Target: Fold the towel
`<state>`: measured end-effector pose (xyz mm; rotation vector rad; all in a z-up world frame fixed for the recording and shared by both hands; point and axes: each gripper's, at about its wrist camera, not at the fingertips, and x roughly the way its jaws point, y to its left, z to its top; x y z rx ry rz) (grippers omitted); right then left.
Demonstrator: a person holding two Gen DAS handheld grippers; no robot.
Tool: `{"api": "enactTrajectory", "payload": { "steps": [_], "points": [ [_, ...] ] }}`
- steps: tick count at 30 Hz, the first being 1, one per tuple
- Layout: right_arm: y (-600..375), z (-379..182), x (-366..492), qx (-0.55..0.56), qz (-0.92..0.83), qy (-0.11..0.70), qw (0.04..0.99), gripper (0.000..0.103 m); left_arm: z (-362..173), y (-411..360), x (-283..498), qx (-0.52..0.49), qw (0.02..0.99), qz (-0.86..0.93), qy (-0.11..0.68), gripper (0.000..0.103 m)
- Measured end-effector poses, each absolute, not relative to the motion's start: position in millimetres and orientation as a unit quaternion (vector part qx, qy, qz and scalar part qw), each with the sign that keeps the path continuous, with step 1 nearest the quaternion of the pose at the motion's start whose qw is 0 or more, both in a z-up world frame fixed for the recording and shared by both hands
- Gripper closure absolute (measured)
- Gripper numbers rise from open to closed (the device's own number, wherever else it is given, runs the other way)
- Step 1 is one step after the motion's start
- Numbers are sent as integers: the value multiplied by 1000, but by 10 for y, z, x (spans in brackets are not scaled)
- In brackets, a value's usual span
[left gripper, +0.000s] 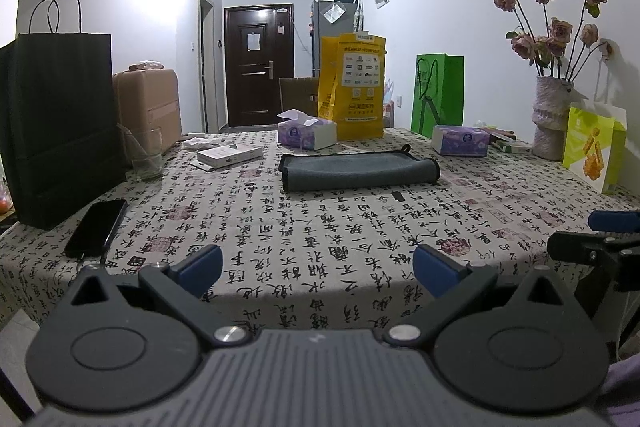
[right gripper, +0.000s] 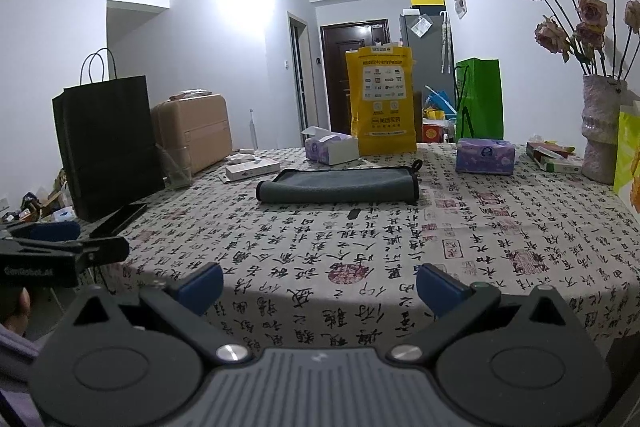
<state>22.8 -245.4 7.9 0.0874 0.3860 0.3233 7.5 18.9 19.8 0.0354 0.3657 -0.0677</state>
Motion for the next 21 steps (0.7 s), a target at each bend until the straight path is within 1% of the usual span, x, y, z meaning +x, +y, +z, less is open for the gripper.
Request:
{"api": "enactTrajectory", "payload": {
  "steps": [21],
  "points": [
    [-2450, 63, 238, 46, 161, 194, 967, 0, 209, 153, 72, 21, 983, -38, 181, 0]
  ]
}}
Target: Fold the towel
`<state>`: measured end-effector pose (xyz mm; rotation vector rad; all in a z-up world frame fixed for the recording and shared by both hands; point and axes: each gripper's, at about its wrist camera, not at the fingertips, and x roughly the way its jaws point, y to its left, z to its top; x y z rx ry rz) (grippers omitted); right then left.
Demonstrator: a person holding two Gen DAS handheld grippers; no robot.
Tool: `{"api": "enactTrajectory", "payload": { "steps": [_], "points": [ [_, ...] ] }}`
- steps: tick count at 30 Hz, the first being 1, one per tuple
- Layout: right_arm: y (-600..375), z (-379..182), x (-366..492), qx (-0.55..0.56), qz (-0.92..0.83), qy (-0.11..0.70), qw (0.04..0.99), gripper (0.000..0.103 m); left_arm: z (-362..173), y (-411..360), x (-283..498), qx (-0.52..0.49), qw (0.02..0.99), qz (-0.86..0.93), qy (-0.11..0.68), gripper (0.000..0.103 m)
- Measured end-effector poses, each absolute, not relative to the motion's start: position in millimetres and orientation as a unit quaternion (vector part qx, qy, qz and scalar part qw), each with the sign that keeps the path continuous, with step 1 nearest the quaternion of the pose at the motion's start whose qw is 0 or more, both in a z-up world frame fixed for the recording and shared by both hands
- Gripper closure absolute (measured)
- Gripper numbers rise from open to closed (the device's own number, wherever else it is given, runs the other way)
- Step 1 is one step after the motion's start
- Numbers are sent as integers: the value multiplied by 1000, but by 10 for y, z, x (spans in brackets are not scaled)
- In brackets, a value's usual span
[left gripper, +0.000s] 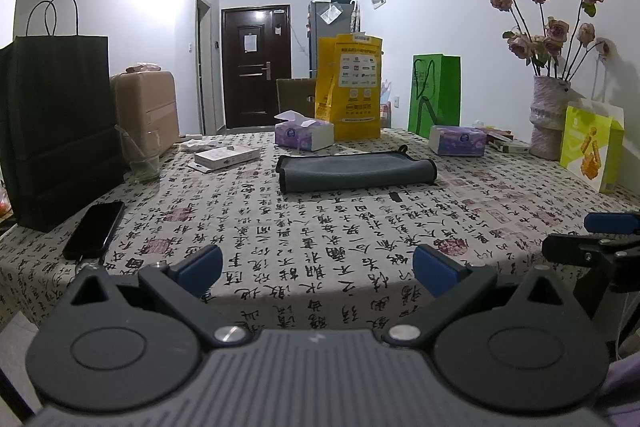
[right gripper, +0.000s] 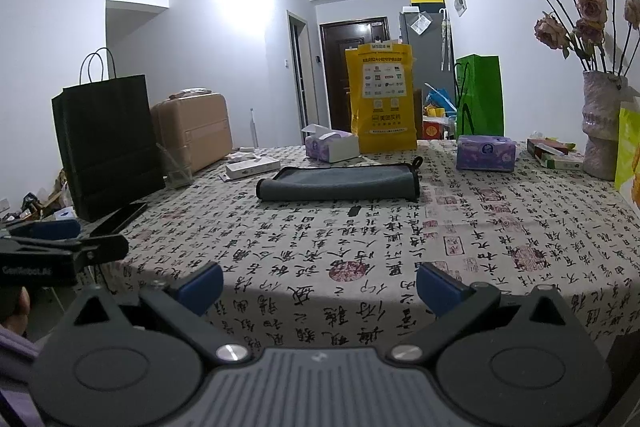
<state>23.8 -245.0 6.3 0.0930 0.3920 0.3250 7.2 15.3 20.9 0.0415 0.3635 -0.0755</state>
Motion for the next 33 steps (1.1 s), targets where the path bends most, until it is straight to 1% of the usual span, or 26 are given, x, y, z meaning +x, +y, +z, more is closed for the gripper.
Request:
{"api": "enactTrajectory", "payload": {
  "steps": [33],
  "points": [
    [-2417, 67, 241, 37, 160, 189, 968, 0, 223, 136, 60, 22, 983, -40, 177, 0]
  ]
}}
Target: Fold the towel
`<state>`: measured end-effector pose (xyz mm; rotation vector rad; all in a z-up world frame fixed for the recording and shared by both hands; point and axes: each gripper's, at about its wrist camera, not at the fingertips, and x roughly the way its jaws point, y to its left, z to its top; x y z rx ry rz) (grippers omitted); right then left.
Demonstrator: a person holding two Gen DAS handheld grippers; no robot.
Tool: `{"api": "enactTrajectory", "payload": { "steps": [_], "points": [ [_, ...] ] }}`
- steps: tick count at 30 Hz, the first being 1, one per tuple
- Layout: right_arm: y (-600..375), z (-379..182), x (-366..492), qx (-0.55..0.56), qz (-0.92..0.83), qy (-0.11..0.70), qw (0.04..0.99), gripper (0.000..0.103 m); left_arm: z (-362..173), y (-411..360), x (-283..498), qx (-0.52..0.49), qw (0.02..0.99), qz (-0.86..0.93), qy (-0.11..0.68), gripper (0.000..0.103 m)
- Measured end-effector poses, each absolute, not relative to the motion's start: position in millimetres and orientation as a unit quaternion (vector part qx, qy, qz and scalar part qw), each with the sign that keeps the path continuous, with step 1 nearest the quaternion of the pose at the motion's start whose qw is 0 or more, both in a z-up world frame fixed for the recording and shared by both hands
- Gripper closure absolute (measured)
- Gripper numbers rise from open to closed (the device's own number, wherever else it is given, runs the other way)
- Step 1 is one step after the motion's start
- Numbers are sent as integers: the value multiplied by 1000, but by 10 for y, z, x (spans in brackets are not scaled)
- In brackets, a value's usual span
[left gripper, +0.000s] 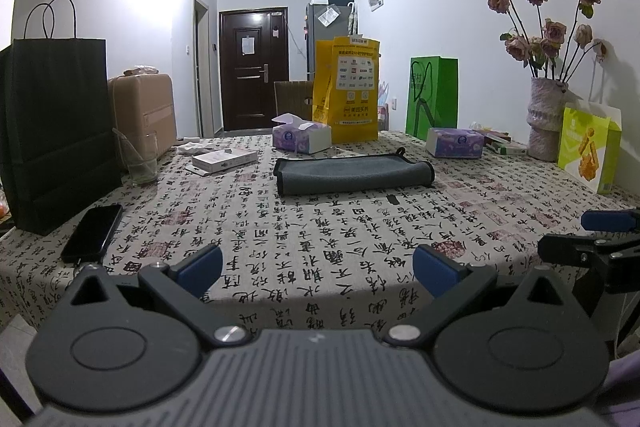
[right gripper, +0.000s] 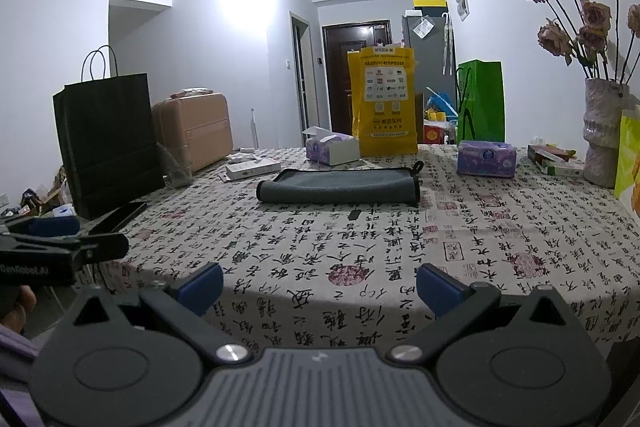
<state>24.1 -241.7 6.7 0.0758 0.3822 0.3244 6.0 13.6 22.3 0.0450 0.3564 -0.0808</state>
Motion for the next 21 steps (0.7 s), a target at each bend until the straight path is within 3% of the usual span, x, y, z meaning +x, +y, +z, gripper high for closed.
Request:
{"api": "enactTrajectory", "payload": {
  "steps": [21],
  "points": [
    [-2417, 80, 230, 35, 161, 189, 968, 0, 225, 124, 65, 21, 983, -44, 178, 0]
  ]
}}
